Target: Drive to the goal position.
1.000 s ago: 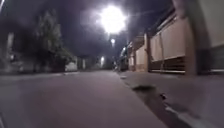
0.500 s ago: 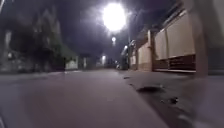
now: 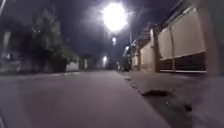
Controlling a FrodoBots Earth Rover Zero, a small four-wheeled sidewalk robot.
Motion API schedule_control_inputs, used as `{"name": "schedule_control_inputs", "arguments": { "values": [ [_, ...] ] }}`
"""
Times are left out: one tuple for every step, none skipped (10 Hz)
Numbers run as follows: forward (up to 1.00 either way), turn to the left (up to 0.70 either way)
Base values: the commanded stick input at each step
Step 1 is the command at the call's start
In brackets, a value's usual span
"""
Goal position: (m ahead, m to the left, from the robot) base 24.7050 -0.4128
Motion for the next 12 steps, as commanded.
{"name": "schedule_control_inputs", "arguments": {
  "values": [
    [0.7, 0.0],
    [0.7, 0.0],
    [0.7, 0.0],
    [0.7, 0.0],
    [0.7, 0.0],
    [0.7, 0.0],
    [0.7, 0.0],
    [0.7, 0.0],
    [0.7, 0.0],
    [0.7, 0.0],
    [0.7, 0.0],
    [0.7, 0.0]
  ]
}}
